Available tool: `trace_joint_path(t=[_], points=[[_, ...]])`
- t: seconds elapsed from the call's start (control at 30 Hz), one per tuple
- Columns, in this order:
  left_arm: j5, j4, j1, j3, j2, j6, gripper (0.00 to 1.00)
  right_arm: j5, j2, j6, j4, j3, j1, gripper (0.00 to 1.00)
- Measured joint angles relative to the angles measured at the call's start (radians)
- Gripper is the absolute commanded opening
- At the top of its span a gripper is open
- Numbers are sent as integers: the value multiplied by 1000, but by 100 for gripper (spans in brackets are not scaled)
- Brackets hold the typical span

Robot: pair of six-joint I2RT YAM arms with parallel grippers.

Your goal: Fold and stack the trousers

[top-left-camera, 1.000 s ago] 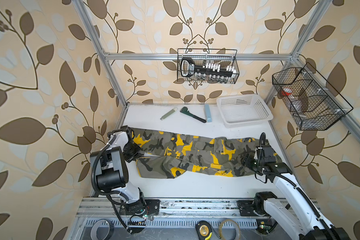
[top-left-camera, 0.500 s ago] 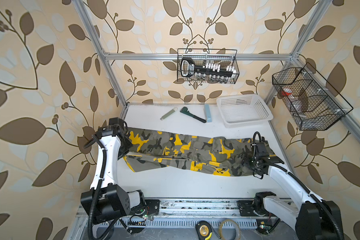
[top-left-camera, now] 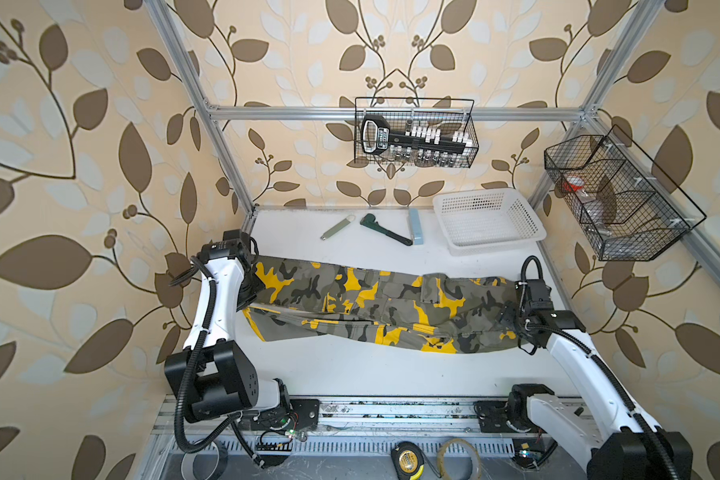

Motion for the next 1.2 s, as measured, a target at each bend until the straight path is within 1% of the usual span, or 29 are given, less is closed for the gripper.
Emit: trace_joint_path(t=[0.13, 0.37, 0.4, 0.5, 0.67, 0.73, 0.87, 1.03, 1.2], points=[[8, 40, -6, 0, 40, 6, 5, -20, 4, 61, -22, -11, -72, 79], [12, 92, -13, -21, 86, 14, 5, -106, 80, 135, 80, -131, -93, 69], [12, 96, -13, -26, 86, 15, 5, -111, 95, 136, 99, -143, -94, 66], [15, 105, -13, -40, 86, 22, 4, -122, 144, 134, 169, -165, -99, 44], [16, 106, -13, -61, 86, 32, 4, -116, 175, 82, 232, -151, -105, 14], [16, 105, -13, -62, 85, 34, 3, -109, 174, 57, 232, -130, -106, 7], [19, 102, -19, -62, 85, 48, 3, -103, 152, 11, 214, -73, -106, 0], [33, 91, -19, -59, 82, 59, 3, -109, 147, -16, 169, 29, -95, 0], [37, 76, -20, -8, 84, 73, 3, -77, 246, -19, 124, 179, -18, 0]])
